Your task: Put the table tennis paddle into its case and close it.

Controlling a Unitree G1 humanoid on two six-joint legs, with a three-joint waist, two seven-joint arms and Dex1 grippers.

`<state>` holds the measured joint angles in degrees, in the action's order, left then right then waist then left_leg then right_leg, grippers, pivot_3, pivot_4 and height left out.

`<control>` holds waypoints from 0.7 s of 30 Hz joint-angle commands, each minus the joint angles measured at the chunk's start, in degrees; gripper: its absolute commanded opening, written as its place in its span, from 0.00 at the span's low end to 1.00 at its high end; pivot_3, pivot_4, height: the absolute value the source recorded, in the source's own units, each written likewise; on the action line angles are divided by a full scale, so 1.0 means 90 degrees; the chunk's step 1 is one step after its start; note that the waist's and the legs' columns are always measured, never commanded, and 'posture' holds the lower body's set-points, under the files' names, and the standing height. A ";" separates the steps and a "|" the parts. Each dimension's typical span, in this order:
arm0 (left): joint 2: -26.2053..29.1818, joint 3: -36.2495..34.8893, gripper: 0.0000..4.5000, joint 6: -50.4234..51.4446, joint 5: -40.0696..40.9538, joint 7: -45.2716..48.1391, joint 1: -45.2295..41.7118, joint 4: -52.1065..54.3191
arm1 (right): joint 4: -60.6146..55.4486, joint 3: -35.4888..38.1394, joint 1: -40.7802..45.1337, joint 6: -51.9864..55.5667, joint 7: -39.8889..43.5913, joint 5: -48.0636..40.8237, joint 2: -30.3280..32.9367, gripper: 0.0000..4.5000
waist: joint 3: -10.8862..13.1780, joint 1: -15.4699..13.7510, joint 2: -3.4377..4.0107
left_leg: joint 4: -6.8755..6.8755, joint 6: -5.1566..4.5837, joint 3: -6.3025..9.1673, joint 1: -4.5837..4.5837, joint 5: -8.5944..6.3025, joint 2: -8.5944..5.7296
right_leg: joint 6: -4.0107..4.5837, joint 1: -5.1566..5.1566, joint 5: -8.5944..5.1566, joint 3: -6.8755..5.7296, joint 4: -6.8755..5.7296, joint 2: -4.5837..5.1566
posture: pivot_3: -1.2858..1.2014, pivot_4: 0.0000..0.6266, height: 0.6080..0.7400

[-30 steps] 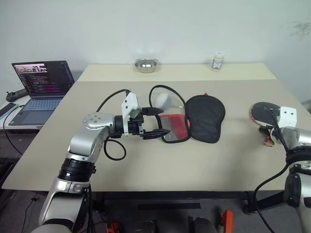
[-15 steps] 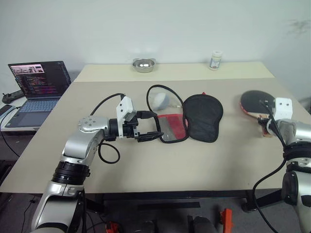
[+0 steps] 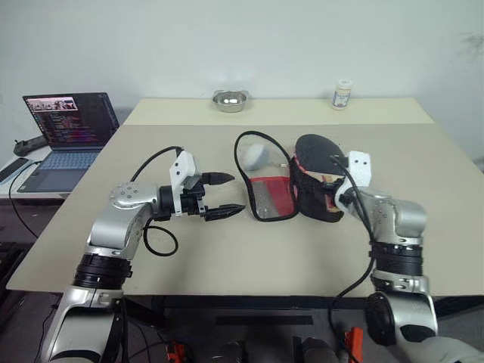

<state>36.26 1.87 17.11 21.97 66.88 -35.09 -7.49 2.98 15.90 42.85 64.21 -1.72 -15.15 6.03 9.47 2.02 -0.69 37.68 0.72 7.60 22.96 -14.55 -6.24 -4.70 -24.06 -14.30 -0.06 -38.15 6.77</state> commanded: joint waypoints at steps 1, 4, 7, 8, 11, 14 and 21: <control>0.0043 -0.0131 1.00 -0.0209 -0.0029 0.0023 -0.0053 -0.0001 | -0.0156 -0.0043 -0.0005 -0.0410 -0.0102 0.0060 -0.0064 0.23 | 0.0000 -0.0003 0.0000 | 0.0004 0.0000 0.0000 0.0000 0.0000 -0.0001 | 0.0000 0.0000 0.0000 0.0001 -0.0004 0.0000 | 0.52 0.24 1.00; 0.0046 -0.0139 1.00 -0.0284 -0.0054 0.0040 -0.0045 -0.0063 | 0.0105 -0.0093 -0.0040 -0.0666 -0.0132 0.0140 -0.0090 0.23 | 0.0000 0.0001 0.0000 | 0.0015 -0.0001 -0.0003 -0.0001 -0.0001 -0.0002 | -0.0001 0.0001 0.0000 0.0004 -0.0011 0.0000 | 0.52 0.24 1.00; 0.0043 -0.0139 1.00 -0.0345 -0.0064 0.0049 -0.0025 -0.0105 | 0.0380 -0.0134 -0.0029 -0.0909 -0.0143 0.0213 -0.0050 0.23 | 0.0000 0.0025 0.0000 | 0.0016 -0.0001 -0.0009 -0.0003 -0.0001 -0.0001 | -0.0001 -0.0005 0.0000 0.0014 -0.0029 -0.0003 | 0.52 0.24 1.00; 0.0046 -0.0139 1.00 -0.0369 -0.0070 0.0053 -0.0007 -0.0112 | 0.0467 -0.0143 -0.0011 -0.0980 -0.0142 0.0228 -0.0039 0.23 | 0.0000 0.0035 0.0000 | 0.0016 -0.0001 -0.0012 -0.0004 -0.0001 -0.0001 | -0.0001 -0.0008 0.0000 0.0018 -0.0035 -0.0003 | 0.52 0.24 1.00; 0.0049 -0.0134 1.00 -0.0416 -0.0081 0.0048 0.0013 -0.0140 | 0.0710 -0.0189 0.0056 -0.1174 -0.0149 0.0307 -0.0033 0.23 | 0.0000 0.0066 0.0000 | 0.0017 -0.0002 -0.0023 -0.0009 -0.0001 -0.0001 | 0.0000 -0.0012 -0.0001 0.0035 -0.0046 -0.0004 | 0.52 0.24 1.00; 0.0034 -0.0123 1.00 -0.0410 -0.0075 0.0020 0.0031 -0.0098 | 0.0874 -0.0275 0.0101 -0.1283 -0.0177 0.0361 -0.0101 0.23 | 0.0000 0.0103 0.0000 | 0.0020 -0.0003 -0.0028 -0.0014 -0.0002 -0.0001 | -0.0001 -0.0012 -0.0001 0.0042 -0.0053 -0.0005 | 0.52 0.24 1.00; 0.0006 -0.0102 1.00 -0.0280 -0.0060 -0.0072 -0.0014 0.0014 | 0.1054 -0.0248 0.0236 -0.1345 -0.0321 0.0255 -0.0404 0.31 | 0.0000 0.0132 0.0000 | 0.0021 -0.0004 -0.0030 -0.0018 -0.0002 0.0001 | 0.0000 -0.0013 -0.0001 0.0048 -0.0060 -0.0008 | 0.52 0.24 1.00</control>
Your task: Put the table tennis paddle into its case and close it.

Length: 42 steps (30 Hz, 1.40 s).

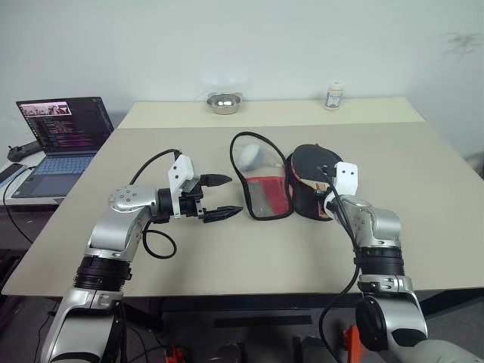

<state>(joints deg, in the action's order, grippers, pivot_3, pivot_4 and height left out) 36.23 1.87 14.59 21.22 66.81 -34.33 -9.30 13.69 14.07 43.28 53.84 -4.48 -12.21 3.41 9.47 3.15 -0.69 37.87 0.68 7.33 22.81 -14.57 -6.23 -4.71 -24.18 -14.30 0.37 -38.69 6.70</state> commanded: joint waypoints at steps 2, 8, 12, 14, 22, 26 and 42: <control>0.0009 -0.0110 1.00 0.0019 0.0024 -0.0077 -0.0114 0.0212 | -0.0211 -0.0100 0.0212 -0.0182 0.0011 -0.0079 -0.0160 0.44 | 0.0000 0.0018 0.0000 | 0.0000 0.0000 -0.0001 0.0000 0.0000 0.0000 | 0.0000 -0.0001 0.0000 0.0003 0.0000 0.0000 | 0.52 0.24 1.00; 0.0018 -0.0120 1.00 -0.0047 -0.0023 -0.0140 -0.0091 0.0129 | -0.1066 -0.0795 0.0094 0.0336 0.0521 -0.0062 0.0154 0.90 | 0.0000 0.0021 0.0000 | 0.0000 -0.0001 -0.0009 0.0000 -0.0001 0.0000 | 0.0000 -0.0009 0.0000 0.0011 -0.0007 -0.0001 | 0.52 0.24 1.00; 0.0043 -0.0146 1.00 -0.0013 -0.0056 -0.0216 -0.0035 0.0061 | -0.2096 -0.1888 -0.0314 0.0600 0.1574 -0.0054 0.1127 0.98 | 0.0000 0.0010 0.0000 | 0.0000 -0.0011 -0.0009 0.0001 -0.0007 0.0000 | -0.0002 -0.0009 -0.0001 0.0008 -0.0003 -0.0002 | 0.52 0.24 1.00; 0.0056 -0.0190 1.00 -0.0044 -0.0106 -0.0273 -0.0027 -0.0120 | -0.2755 -0.2056 -0.0506 0.0486 0.2287 -0.0321 0.1675 0.98 | 0.0000 0.0003 -0.0001 | 0.0000 -0.0014 -0.0009 0.0001 -0.0008 0.0000 | -0.0003 -0.0006 -0.0002 0.0006 0.0002 -0.0002 | 0.52 0.24 1.00; -0.0072 -0.0182 0.64 -0.1216 -0.1115 -0.1275 -0.0694 -0.2632 | -0.3994 -0.1333 -0.0904 -0.0266 0.4651 -0.1114 0.4103 1.00 | 0.0007 -0.0032 -0.0021 | 0.0000 -0.0028 -0.0005 -0.0002 -0.0016 0.0002 | -0.0007 0.0008 -0.0003 -0.0009 0.0012 -0.0003 | 0.52 0.24 1.00; -0.0334 -0.0158 0.31 -0.1574 -0.1299 -0.1429 -0.1118 -0.3501 | -0.4054 -0.1004 -0.1118 -0.0355 0.5393 -0.1504 0.4664 1.00 | 0.0025 -0.0114 -0.0052 | 0.0003 -0.0027 0.0003 0.0002 -0.0016 0.0001 | -0.0006 0.0012 -0.0002 -0.0017 0.0013 0.0000 | 0.52 0.24 1.00; -0.2168 -0.0091 0.00 -0.1437 -0.1736 -0.1854 -0.3344 -0.5800 | -0.4076 -0.0149 -0.1477 -0.0008 0.5720 -0.2156 0.5564 1.00 | 0.0057 -0.0190 -0.0107 | 0.0008 -0.0021 0.0017 0.0042 -0.0014 -0.0007 | -0.0022 0.0016 0.0008 -0.0054 0.0081 0.0015 | 0.52 0.24 1.00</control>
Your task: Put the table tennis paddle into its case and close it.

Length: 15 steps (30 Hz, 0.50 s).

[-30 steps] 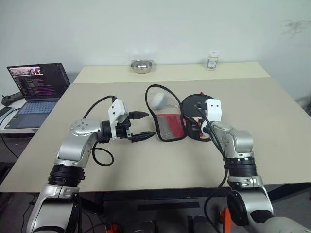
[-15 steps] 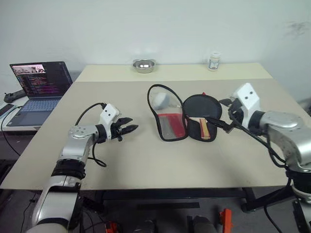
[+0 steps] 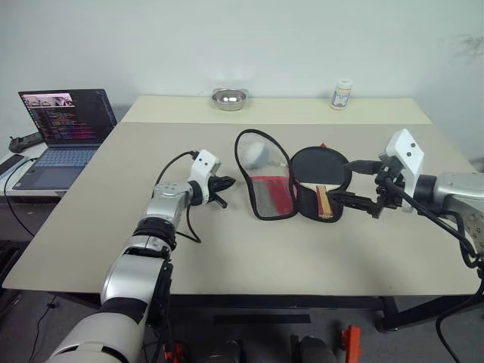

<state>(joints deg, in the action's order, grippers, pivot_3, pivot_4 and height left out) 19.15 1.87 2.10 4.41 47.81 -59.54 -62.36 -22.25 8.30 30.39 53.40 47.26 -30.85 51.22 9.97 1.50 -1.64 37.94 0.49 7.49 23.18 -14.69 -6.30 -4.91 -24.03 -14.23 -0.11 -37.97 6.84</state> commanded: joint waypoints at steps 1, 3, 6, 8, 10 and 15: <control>-0.0491 -0.0149 0.00 -0.0030 0.0238 0.0360 -0.0802 0.0108 | -0.0050 0.0619 -0.0110 0.0036 -0.0033 -0.0069 0.0347 1.00 | 0.0003 -0.0016 -0.0004 | 0.0002 0.0001 0.0001 0.0011 0.0001 -0.0002 | 0.0000 -0.0006 0.0000 -0.0006 0.0003 0.0004 | 0.52 0.24 1.00; -0.0968 -0.0271 0.00 -0.0055 0.0371 0.0329 -0.1386 -0.0008 | -0.0015 0.0811 -0.0201 0.0037 -0.0078 -0.0043 0.0475 1.00 | 0.0008 -0.0042 -0.0012 | 0.0011 0.0002 0.0013 0.0034 0.0001 -0.0005 | -0.0001 -0.0014 0.0001 -0.0030 0.0008 0.0012 | 0.52 0.24 1.00; -0.1480 -0.0377 0.00 -0.0216 0.0348 0.0109 -0.1969 -0.0345 | -0.0018 0.0928 -0.0257 0.0073 -0.0212 -0.0027 0.0539 1.00 | 0.0011 -0.0142 -0.0018 | 0.0022 0.0002 0.0024 0.0055 0.0001 -0.0005 | -0.0004 -0.0014 0.0002 -0.0050 0.0017 0.0015 | 0.52 0.24 1.00; -0.1675 -0.0376 0.00 -0.0372 0.0265 0.0063 -0.2113 -0.0519 | -0.0026 0.0952 -0.0271 0.0128 -0.0319 -0.0020 0.0547 1.00 | 0.0008 -0.0121 -0.0012 | 0.0018 0.0000 0.0015 0.0053 0.0000 -0.0004 | -0.0005 -0.0013 0.0003 -0.0045 0.0022 0.0017 | 0.52 0.24 1.00; -0.1733 -0.0385 0.00 -0.0464 0.0223 0.0049 -0.2138 -0.0613 | -0.0029 0.0955 -0.0285 0.0186 -0.0409 -0.0017 0.0550 1.00 | 0.0001 -0.0087 0.0000 | 0.0008 -0.0001 0.0005 0.0038 -0.0001 -0.0002 | -0.0006 -0.0011 0.0002 -0.0036 0.0022 0.0018 | 0.52 0.24 1.00; -0.1387 -0.0370 0.00 -0.0667 0.0228 0.0619 -0.1700 -0.0376 | 0.0125 0.0933 -0.0245 0.0729 -0.0864 -0.0152 0.0268 1.00 | 0.0003 0.0013 -0.0002 | 0.0012 -0.0002 0.0004 0.0027 0.0000 -0.0002 | -0.0006 -0.0009 0.0002 -0.0032 -0.0001 0.0016 | 0.52 0.24 1.00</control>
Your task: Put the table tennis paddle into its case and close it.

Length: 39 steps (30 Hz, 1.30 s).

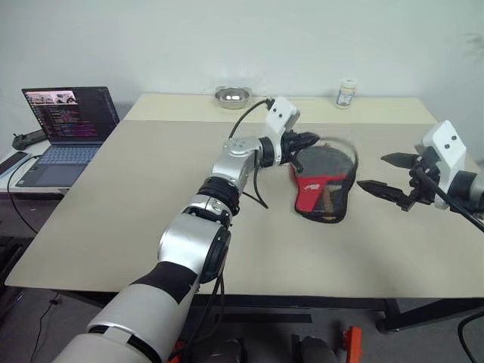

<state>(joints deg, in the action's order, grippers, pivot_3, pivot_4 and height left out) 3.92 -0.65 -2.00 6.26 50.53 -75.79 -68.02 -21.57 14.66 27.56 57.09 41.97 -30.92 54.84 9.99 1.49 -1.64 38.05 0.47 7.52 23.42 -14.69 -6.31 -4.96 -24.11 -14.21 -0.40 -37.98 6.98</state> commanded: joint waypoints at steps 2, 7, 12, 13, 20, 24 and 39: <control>0.0540 -0.0101 0.00 -0.0206 0.0068 0.0601 0.0348 0.0464 | 0.0299 0.0054 0.0169 0.0308 -0.0477 -0.0035 -0.0348 1.00 | 0.0001 0.0030 -0.0002 | 0.0004 0.0000 0.0001 0.0000 0.0001 0.0000 | 0.0001 0.0000 0.0001 0.0000 -0.0004 0.0000 | 0.52 0.24 1.00; 0.1204 -0.0156 0.00 0.0190 0.0395 0.1497 0.1151 0.1604 | 0.1580 -0.0637 0.0712 -0.0024 -0.1159 0.0674 -0.1032 1.00 | -0.0001 0.0054 0.0001 | 0.0003 0.0000 0.0004 -0.0003 0.0003 -0.0002 | 0.0003 0.0000 0.0002 0.0002 -0.0007 0.0000 | 0.52 0.24 1.00; 0.1751 -0.0185 0.00 0.1061 0.0779 0.1908 0.2073 0.3361 | 0.3079 -0.1175 0.1239 -0.0549 -0.1635 0.1367 -0.1656 1.00 | 0.0000 0.0036 0.0000 | 0.0003 0.0002 0.0009 -0.0001 0.0003 -0.0003 | 0.0003 -0.0002 0.0002 0.0001 -0.0002 0.0001 | 0.52 0.24 1.00; 0.1861 -0.0191 0.00 0.1254 0.0865 0.1924 0.2262 0.3744 | 0.3449 -0.1148 0.1385 -0.0659 -0.1769 0.1438 -0.1857 1.00 | -0.0001 0.0037 0.0001 | 0.0005 0.0002 0.0007 -0.0001 0.0003 -0.0002 | 0.0003 -0.0002 0.0002 0.0003 0.0001 0.0000 | 0.52 0.24 1.00; 0.2484 -0.0242 0.00 0.2243 0.1397 0.2015 0.3223 0.5536 | 0.5242 -0.1218 0.1977 -0.1467 -0.1804 0.1804 -0.2545 1.00 | -0.0001 0.0046 0.0004 | 0.0003 0.0004 0.0010 -0.0002 0.0004 -0.0001 | 0.0005 -0.0004 0.0002 0.0003 -0.0001 0.0000 | 0.52 0.24 1.00; 0.2639 -0.0289 0.00 0.2250 0.1434 0.1896 0.3322 0.5501 | 0.5695 -0.1293 0.2072 -0.1714 -0.1682 0.1957 -0.2680 1.00 | -0.0003 0.0039 0.0005 | 0.0007 0.0004 0.0012 -0.0003 0.0004 -0.0003 | 0.0006 0.0000 0.0003 0.0000 -0.0003 0.0000 | 0.52 0.24 1.00; 0.2736 -0.0184 0.00 0.1685 0.1285 0.1926 0.3439 0.5054 | 0.6995 -0.1806 0.2456 -0.2112 -0.0951 0.2496 -0.3098 0.73 | -0.0008 0.0187 0.0009 | 0.0005 0.0005 0.0007 -0.0032 0.0005 0.0000 | 0.0007 0.0018 0.0003 0.0008 -0.0010 -0.0002 | 0.52 0.24 1.00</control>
<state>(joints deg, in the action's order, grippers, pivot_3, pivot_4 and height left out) 27.69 -2.04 14.34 17.74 68.05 -44.71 -22.99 39.33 -0.15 49.74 37.69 32.52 -9.70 27.49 9.91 3.17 -1.56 38.08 0.52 7.56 23.03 -14.65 -6.31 -4.90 -23.84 -14.18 -0.31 -38.05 6.96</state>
